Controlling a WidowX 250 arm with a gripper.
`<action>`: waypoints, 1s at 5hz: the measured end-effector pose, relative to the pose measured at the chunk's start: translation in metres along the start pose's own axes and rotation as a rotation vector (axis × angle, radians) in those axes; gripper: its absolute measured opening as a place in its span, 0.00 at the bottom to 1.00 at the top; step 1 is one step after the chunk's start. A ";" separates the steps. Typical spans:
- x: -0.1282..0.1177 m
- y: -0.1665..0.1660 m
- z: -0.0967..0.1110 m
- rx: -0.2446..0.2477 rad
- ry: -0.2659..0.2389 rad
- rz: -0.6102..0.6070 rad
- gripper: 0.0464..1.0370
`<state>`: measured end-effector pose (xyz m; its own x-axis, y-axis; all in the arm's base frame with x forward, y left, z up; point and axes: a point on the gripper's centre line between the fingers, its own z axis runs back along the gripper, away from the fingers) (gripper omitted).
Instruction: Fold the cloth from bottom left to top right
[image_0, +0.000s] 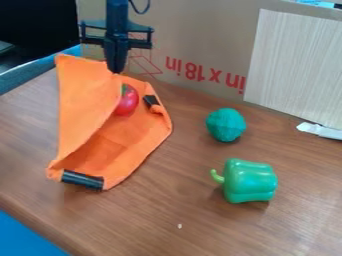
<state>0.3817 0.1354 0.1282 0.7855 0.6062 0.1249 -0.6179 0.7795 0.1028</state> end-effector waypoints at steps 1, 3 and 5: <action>0.004 -0.009 -0.001 -0.002 -0.002 0.010 0.00; 0.009 -0.027 0.000 -0.003 -0.005 0.022 0.00; 0.010 -0.040 -0.011 0.020 0.002 0.023 0.16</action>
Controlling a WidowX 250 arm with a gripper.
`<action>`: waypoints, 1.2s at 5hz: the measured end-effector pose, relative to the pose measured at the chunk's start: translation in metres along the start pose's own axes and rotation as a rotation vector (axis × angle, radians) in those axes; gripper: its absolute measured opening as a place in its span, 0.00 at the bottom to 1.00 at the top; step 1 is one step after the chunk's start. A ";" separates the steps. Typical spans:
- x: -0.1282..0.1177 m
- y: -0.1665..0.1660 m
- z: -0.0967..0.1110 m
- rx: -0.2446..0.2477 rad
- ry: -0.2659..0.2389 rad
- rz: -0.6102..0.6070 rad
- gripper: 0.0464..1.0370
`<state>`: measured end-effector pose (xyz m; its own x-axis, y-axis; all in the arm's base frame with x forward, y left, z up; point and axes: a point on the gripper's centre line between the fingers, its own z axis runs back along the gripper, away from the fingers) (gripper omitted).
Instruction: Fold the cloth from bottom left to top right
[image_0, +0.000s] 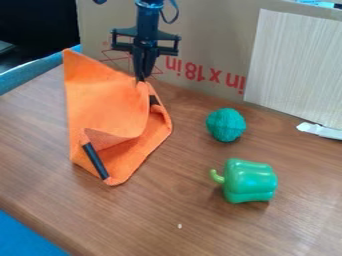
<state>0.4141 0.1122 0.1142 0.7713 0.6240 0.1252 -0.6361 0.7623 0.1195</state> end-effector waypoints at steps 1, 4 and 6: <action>0.001 0.000 0.001 -0.003 -0.005 0.002 0.40; 0.000 0.005 0.029 -0.096 -0.017 -0.030 0.97; -0.002 0.067 0.082 -0.116 -0.009 -0.075 0.96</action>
